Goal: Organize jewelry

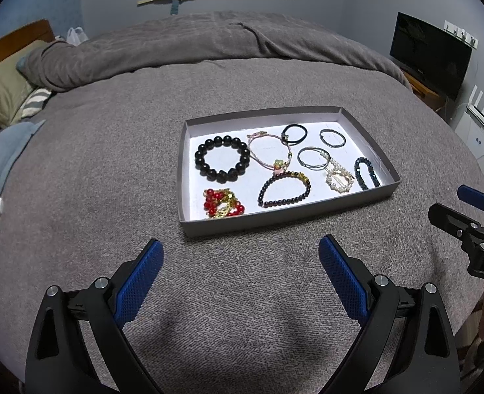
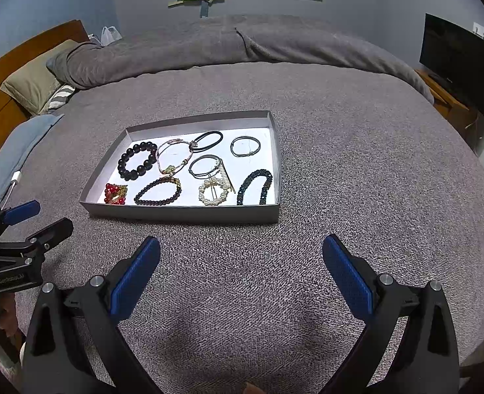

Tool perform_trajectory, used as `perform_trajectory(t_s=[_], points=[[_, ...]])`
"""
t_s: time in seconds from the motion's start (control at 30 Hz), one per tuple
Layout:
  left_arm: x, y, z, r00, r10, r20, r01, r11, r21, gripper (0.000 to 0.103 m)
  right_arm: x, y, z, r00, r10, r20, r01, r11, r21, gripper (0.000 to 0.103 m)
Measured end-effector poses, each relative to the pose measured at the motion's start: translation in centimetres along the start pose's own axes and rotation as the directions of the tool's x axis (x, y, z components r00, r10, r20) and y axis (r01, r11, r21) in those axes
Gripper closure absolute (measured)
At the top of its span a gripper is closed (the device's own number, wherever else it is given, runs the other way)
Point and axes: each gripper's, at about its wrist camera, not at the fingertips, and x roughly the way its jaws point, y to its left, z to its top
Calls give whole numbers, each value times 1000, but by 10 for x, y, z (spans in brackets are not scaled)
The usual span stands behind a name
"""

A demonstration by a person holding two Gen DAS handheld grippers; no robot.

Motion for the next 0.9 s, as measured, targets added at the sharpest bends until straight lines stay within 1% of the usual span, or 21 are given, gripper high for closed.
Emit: perform_trajectory(t_s=[0.33,0.9], points=[[1,-1,-1,1000,-9,-1,9,1000,9,8,-1,0,-1,1000,1,-1,-1,1000,-2,5],[3,-2,-2,1000,-3,3,3,1000,24,8,0,0,-2,1000,2,-6,-2,1000,-1,5]])
